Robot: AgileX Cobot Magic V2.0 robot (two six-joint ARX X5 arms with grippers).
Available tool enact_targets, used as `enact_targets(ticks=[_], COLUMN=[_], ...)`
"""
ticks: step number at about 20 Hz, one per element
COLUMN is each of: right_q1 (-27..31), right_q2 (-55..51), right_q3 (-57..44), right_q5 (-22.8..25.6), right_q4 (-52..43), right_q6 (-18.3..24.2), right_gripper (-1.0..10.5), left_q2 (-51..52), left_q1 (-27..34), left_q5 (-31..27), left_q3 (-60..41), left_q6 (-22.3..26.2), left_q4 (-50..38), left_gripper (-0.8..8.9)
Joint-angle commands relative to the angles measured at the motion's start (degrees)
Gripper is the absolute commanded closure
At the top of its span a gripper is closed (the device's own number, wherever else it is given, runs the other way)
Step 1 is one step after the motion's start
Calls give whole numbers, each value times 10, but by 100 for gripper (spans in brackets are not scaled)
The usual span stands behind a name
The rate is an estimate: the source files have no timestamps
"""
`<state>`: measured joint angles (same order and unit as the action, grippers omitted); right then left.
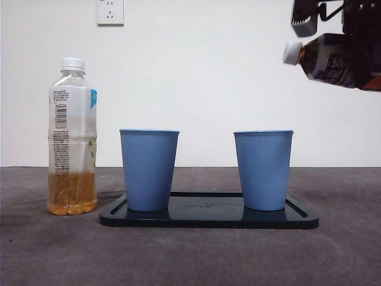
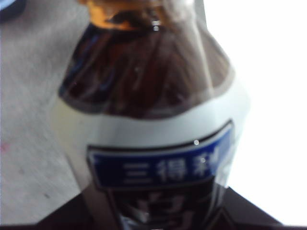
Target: Pour the drink into the cup
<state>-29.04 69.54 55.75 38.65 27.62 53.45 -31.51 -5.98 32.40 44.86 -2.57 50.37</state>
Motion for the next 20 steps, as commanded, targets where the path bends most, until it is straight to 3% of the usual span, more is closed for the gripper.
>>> enact_targets(ticks=[1, 7, 20], right_q1=[-12, -43, -83], right_q2=[11, 52, 109], right_q3=[21, 21, 21], right_q5=[57, 141, 184], right_q4=[-29, -59, -102], right_q6=[54, 131, 228], right_gripper=[930, 930, 932], left_q2=[-2, -2, -2], left_q1=[-6, -24, -41], left_q5=[2, 2, 2], left_q3=[10, 10, 10], left_q6=[4, 4, 4], left_q4=[-6, -5, -4], left_gripper=[372, 372, 375])
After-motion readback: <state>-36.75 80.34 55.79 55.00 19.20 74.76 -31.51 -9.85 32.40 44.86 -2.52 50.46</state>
